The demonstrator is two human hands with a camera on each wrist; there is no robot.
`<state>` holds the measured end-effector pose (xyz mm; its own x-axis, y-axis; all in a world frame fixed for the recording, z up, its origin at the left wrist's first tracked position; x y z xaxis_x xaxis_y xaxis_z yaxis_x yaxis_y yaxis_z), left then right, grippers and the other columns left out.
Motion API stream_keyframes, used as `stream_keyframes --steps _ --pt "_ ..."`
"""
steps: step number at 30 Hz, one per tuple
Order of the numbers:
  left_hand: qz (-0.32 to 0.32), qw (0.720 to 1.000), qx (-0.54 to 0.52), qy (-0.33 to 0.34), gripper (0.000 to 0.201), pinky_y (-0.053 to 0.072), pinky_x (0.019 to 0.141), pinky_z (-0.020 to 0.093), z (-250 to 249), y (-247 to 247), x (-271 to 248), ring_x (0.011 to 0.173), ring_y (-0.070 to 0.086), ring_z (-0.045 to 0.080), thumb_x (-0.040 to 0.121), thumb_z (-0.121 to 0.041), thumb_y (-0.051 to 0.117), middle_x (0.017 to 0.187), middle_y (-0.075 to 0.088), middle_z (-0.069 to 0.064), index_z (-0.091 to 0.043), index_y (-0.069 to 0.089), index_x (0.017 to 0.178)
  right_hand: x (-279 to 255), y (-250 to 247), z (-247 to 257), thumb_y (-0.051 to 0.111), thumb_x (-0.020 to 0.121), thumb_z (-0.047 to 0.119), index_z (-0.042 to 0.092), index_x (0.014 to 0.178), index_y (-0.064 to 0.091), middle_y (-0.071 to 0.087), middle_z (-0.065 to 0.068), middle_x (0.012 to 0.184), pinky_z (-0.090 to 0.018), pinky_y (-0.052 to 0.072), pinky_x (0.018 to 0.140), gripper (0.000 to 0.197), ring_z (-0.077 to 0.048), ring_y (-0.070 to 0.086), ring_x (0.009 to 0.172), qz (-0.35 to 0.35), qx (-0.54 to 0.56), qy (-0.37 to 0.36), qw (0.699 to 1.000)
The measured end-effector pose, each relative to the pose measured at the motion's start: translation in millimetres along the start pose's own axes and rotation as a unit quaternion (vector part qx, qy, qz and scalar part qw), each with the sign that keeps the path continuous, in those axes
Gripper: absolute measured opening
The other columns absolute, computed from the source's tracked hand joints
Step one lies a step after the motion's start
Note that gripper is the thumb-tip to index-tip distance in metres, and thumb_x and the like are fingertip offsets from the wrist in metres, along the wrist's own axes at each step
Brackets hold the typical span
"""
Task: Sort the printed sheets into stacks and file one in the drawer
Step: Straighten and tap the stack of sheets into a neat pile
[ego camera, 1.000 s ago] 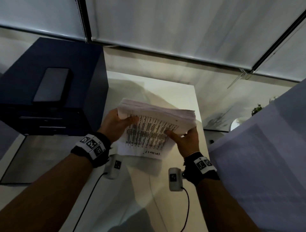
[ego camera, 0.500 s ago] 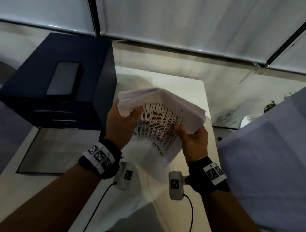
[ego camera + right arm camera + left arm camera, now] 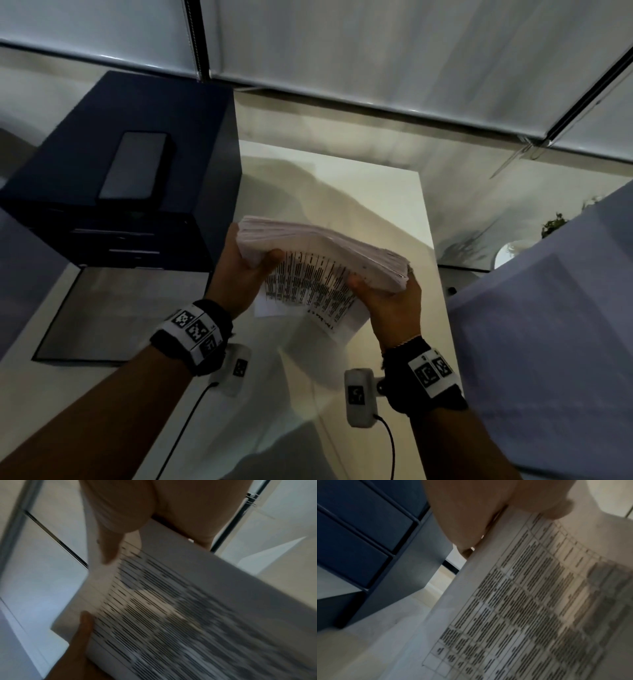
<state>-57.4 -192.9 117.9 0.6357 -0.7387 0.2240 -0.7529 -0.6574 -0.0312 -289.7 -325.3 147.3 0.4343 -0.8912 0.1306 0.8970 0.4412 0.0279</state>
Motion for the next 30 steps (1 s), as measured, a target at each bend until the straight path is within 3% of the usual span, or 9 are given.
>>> stream_keyframes --steps 4,9,12,16,18,21,23,26,30 --pt "-0.010 0.998 -0.054 0.023 0.092 0.055 0.081 0.021 -17 1 -1 0.102 0.065 0.007 0.070 -0.069 0.068 0.112 0.060 0.007 0.000 0.041 0.123 6 6 29 0.068 0.075 0.032 0.004 0.110 0.061 0.069 -0.007 0.094 -0.024 0.052 0.075 0.046 -0.013 0.067 0.087 -0.035 0.045 -0.064 0.996" --pt "-0.051 0.990 -0.126 0.041 0.063 0.056 0.074 0.027 -32 1 1 0.089 0.064 0.010 0.078 -0.073 0.057 0.100 0.063 -0.006 -0.023 0.047 0.114 17 -1 23 0.059 0.085 0.019 0.017 0.098 0.069 0.071 -0.017 0.094 -0.039 0.050 0.081 0.017 -0.033 0.065 0.091 -0.081 0.058 -0.050 0.994" --pt "-0.083 0.988 -0.127 0.034 0.036 0.053 0.070 0.033 -36 -1 6 0.082 0.062 0.017 0.090 -0.054 0.049 0.092 0.061 -0.002 -0.022 0.053 0.105 13 3 31 0.067 0.082 0.024 0.013 0.114 0.056 0.070 -0.016 0.099 -0.028 0.053 0.078 0.035 -0.026 0.068 0.093 -0.054 0.053 -0.070 0.995" --pt "-0.096 0.987 -0.122 0.044 0.032 0.049 0.064 0.036 -39 -7 12 0.078 0.057 0.018 0.091 -0.047 0.048 0.092 0.056 -0.002 -0.022 0.052 0.110 6 7 19 0.082 0.065 -0.004 0.005 0.129 0.044 0.069 0.010 0.097 -0.018 0.054 0.072 0.074 -0.004 0.067 0.089 0.003 0.018 -0.044 0.999" --pt "-0.038 0.992 -0.108 0.051 0.050 0.053 0.064 0.031 -38 -1 15 0.080 0.060 0.014 0.085 -0.053 0.061 0.097 0.056 -0.002 -0.020 0.045 0.119 6 7 10 0.080 0.064 -0.010 0.003 0.125 0.049 0.066 0.011 0.099 -0.013 0.053 0.073 0.070 0.003 0.065 0.089 0.006 -0.017 -0.024 1.000" --pt "0.006 0.998 -0.060 0.001 0.068 0.056 0.072 0.020 -20 5 14 0.096 0.067 0.009 0.067 -0.033 0.082 0.108 0.059 0.003 -0.018 0.043 0.121 9 7 0 0.083 0.068 0.000 0.008 0.108 0.066 0.073 0.005 0.097 -0.022 0.056 0.078 0.044 -0.002 0.068 0.090 0.002 -0.056 -0.001 0.998" --pt "0.012 0.999 -0.026 -0.026 0.058 0.056 0.075 0.021 -12 8 13 0.100 0.068 0.014 0.070 -0.026 0.084 0.107 0.069 0.003 -0.011 0.055 0.118 9 6 -5 0.081 0.072 0.002 0.021 0.093 0.071 0.076 0.010 0.086 -0.023 0.056 0.075 0.031 -0.004 0.071 0.084 -0.001 -0.048 0.021 0.999" --pt "-0.003 0.999 -0.025 -0.035 0.028 0.055 0.074 0.016 -13 11 3 0.093 0.070 0.004 0.077 -0.014 0.073 0.094 0.074 -0.017 -0.019 0.065 0.103 7 0 -1 0.078 0.073 -0.004 0.023 0.086 0.071 0.074 0.018 0.078 -0.016 0.055 0.070 0.031 0.001 0.070 0.076 -0.015 -0.041 0.007 0.999" --pt "0.009 0.999 -0.021 -0.046 0.042 0.056 0.078 0.019 1 11 -17 0.103 0.069 0.012 0.076 -0.030 0.077 0.105 0.073 -0.004 -0.014 0.064 0.113 -4 -7 -7 0.082 0.069 0.001 0.013 0.094 0.071 0.075 0.012 0.081 -0.020 0.058 0.069 0.031 -0.001 0.070 0.077 -0.015 -0.047 0.025 0.998"
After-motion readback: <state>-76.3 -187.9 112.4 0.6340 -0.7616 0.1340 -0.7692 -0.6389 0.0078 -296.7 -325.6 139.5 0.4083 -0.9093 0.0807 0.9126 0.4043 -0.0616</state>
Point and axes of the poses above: each hand's wrist, its own x-axis towards the middle knuckle, its own y-axis out of the palm, z = x × y, the point moved 10 cm from there along x, towards the middle knuckle
